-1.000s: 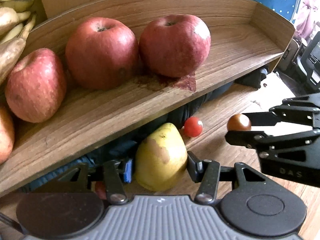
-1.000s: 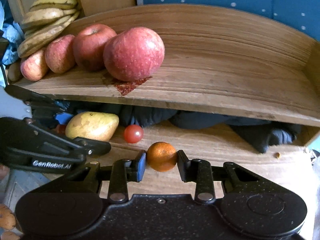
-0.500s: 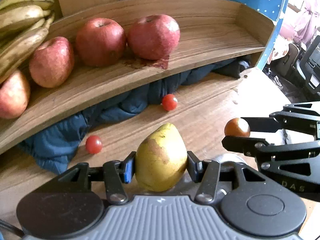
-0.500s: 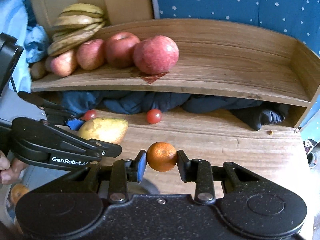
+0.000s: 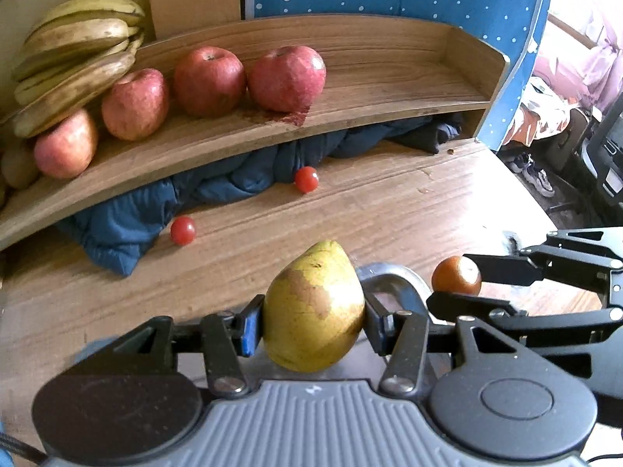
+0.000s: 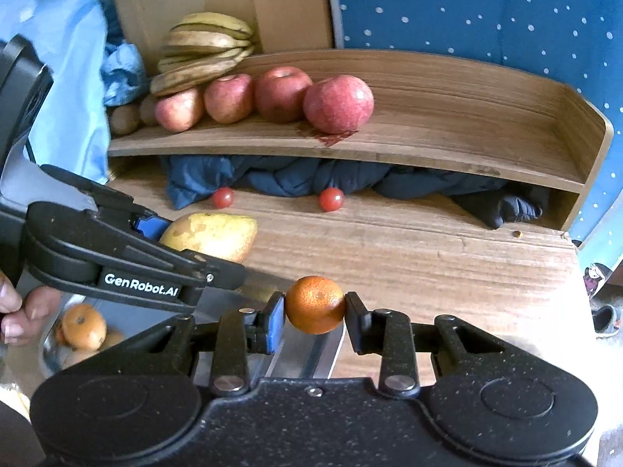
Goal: Organize fruits
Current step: 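Carry the yellow pear and tangerine over the tray with both tools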
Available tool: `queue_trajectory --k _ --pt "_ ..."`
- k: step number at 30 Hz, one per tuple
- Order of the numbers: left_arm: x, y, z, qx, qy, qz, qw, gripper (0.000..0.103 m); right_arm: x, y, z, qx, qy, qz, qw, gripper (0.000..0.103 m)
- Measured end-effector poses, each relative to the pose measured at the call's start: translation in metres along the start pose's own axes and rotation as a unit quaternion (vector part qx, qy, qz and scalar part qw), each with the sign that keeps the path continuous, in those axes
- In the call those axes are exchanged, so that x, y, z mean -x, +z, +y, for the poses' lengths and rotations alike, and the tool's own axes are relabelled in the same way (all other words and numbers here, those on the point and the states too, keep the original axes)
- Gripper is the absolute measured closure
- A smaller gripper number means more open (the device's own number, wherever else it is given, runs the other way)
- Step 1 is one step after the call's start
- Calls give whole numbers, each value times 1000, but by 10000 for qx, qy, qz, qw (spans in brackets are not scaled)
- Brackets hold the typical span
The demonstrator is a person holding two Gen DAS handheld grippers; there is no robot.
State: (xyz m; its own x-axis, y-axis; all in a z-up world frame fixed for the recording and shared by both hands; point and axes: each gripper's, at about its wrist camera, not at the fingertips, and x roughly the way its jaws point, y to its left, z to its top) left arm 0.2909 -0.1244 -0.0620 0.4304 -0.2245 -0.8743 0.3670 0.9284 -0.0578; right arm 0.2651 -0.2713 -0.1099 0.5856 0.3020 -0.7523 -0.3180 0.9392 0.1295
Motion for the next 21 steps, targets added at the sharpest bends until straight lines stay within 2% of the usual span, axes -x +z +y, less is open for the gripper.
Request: queue_trajectory --k 21 --pt "28 -40 -27 319 270 -69 9991 47 42 -43 18 388 415 -3 9984 68"
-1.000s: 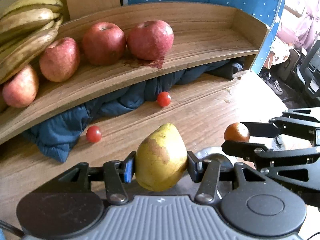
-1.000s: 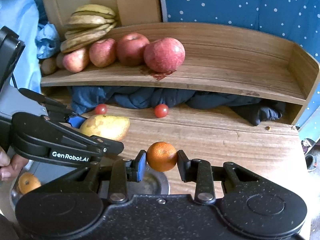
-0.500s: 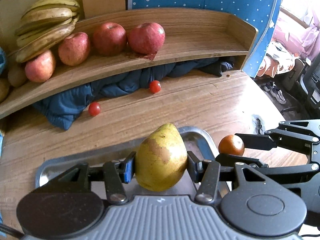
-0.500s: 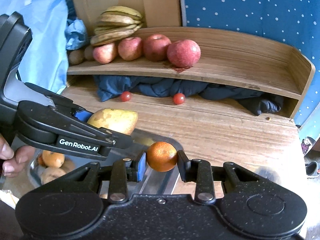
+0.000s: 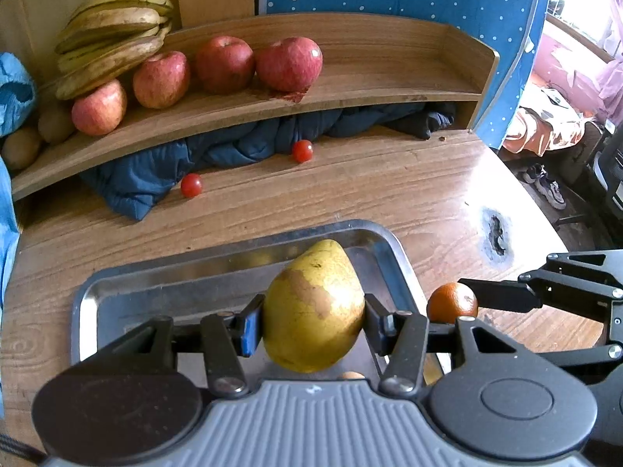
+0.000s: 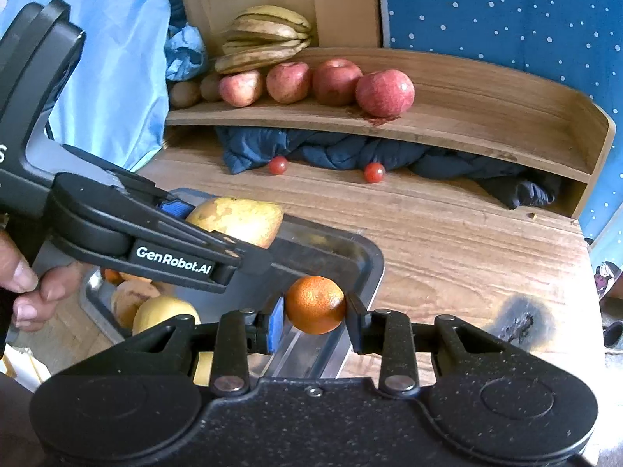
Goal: Organize fruits
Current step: 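Carry the yellow pear and tangerine over the tray with both tools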
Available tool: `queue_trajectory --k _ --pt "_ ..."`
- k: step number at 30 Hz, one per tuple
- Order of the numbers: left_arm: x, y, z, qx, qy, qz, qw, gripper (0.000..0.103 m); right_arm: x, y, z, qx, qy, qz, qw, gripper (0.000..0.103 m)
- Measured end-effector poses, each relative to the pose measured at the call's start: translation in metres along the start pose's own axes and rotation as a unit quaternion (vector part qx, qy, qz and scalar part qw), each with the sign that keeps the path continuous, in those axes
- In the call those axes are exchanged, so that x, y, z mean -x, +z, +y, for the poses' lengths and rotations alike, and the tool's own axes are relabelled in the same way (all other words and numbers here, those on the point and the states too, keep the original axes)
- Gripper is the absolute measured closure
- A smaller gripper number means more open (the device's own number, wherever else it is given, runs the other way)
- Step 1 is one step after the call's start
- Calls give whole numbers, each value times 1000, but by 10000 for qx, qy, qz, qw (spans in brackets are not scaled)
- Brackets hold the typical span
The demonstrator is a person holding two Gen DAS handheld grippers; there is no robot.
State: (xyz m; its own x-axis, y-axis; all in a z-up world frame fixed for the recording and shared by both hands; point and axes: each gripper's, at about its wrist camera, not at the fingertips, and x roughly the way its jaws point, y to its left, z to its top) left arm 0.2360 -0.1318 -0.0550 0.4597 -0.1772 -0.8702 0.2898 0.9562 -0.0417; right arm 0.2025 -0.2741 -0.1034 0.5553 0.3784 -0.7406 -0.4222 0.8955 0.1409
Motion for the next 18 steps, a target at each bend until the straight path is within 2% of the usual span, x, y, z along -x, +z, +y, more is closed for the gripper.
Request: queue_trajectory --k 18 --pt "3 -23 -9 99 164 44 9998 47 16 -24 11 265 142 137 9995 68"
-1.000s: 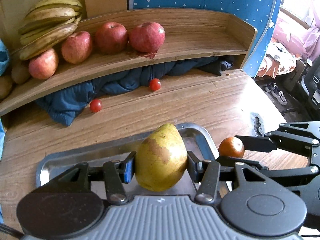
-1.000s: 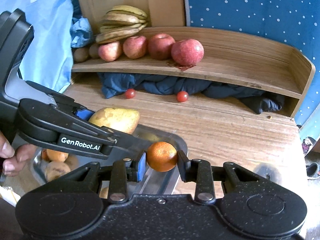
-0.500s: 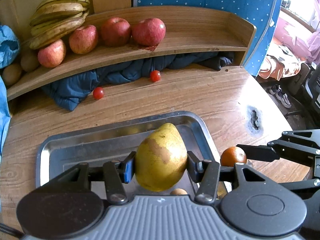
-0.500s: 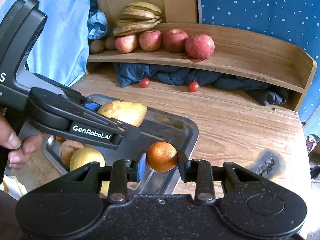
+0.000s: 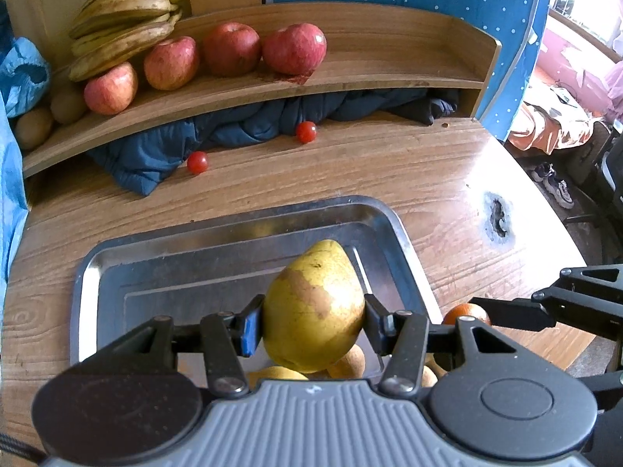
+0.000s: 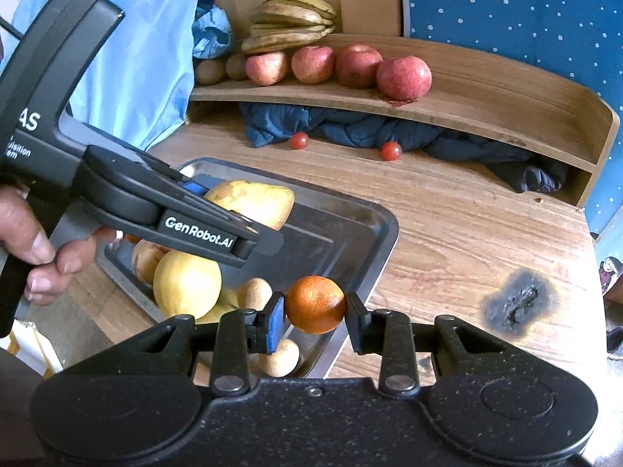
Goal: Organize fruits
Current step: 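Carry the yellow pear and tangerine over the tray with both tools, then lower the pear with the left tool while the right tool lowers the tangerine, then open both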
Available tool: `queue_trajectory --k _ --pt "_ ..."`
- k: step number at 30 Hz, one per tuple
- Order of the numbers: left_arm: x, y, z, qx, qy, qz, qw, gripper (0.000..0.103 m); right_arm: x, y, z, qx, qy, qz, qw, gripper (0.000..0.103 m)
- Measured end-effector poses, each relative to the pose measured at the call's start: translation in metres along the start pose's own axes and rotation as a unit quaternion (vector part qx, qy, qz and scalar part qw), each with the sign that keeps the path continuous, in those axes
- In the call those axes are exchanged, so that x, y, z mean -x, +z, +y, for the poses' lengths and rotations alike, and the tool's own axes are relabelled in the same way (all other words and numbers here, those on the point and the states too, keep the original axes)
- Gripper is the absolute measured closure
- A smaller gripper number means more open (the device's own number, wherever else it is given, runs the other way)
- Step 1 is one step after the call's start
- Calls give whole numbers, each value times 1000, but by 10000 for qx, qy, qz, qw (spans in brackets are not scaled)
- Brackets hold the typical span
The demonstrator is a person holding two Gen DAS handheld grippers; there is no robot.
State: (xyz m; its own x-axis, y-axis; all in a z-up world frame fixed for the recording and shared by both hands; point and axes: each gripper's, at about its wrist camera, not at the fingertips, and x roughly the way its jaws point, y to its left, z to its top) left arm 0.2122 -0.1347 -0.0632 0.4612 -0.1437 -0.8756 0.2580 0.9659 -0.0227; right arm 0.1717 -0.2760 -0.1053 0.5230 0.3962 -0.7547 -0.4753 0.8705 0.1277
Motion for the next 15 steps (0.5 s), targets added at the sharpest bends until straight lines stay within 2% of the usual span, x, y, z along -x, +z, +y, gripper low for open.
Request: queue_trajectory --k 15 --pt "-8 -1 -3 -59 -33 154 9999 47 -6 -7 6 115 198 192 9996 68"
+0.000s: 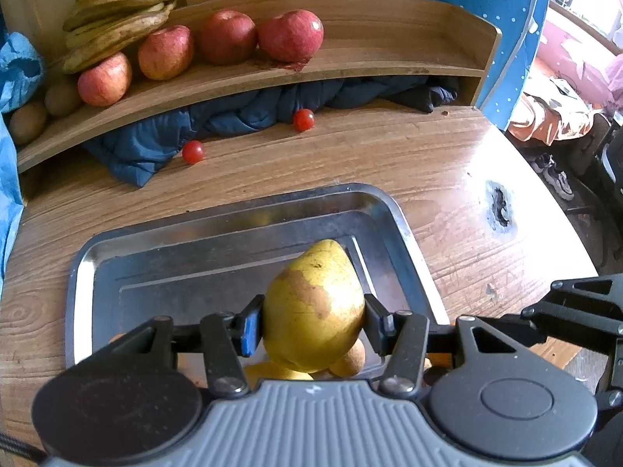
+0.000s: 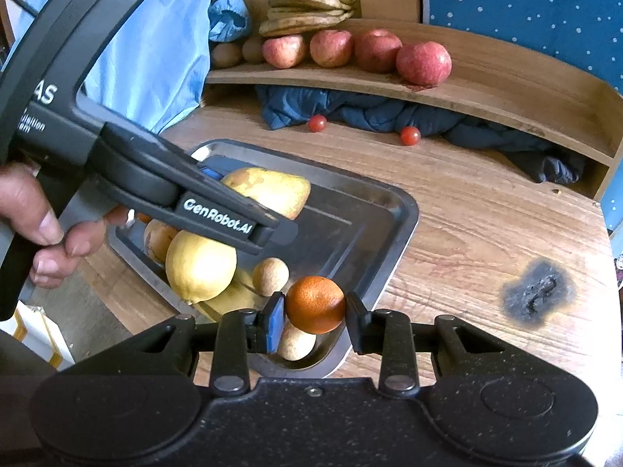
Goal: Organize fruits
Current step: 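Lower the pear with the left tool while the right tool lowers the tangerine, then open both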
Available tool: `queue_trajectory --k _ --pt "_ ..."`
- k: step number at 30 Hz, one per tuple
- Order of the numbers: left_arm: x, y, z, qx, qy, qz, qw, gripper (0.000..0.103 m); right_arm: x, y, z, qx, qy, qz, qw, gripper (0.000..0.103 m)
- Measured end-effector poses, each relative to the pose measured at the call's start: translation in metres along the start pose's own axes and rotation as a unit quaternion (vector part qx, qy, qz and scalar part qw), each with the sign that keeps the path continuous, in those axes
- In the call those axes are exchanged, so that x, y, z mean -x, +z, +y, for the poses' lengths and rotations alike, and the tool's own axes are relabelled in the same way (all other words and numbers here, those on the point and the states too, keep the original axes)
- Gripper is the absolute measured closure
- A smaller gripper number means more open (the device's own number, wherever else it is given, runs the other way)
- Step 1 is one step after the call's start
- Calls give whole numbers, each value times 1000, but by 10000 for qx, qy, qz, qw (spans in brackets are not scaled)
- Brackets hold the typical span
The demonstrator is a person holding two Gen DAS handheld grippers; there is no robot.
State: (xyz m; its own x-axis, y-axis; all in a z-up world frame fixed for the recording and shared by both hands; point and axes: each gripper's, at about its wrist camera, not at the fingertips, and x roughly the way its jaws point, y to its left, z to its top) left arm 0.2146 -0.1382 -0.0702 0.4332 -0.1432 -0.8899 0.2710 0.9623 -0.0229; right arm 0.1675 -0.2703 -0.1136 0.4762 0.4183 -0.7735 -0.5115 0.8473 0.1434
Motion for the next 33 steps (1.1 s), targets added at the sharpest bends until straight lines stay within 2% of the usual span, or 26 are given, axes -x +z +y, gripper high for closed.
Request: queue_trajectory --k 13,33 --pt "-9 -1 -2 -195 -100 196 9996 47 -13 -2 8 -11 95 262 9996 68" --pt "-20 2 5 -363 -182 329 9986 47 -25 8 13 -85 1 334 9994 68"
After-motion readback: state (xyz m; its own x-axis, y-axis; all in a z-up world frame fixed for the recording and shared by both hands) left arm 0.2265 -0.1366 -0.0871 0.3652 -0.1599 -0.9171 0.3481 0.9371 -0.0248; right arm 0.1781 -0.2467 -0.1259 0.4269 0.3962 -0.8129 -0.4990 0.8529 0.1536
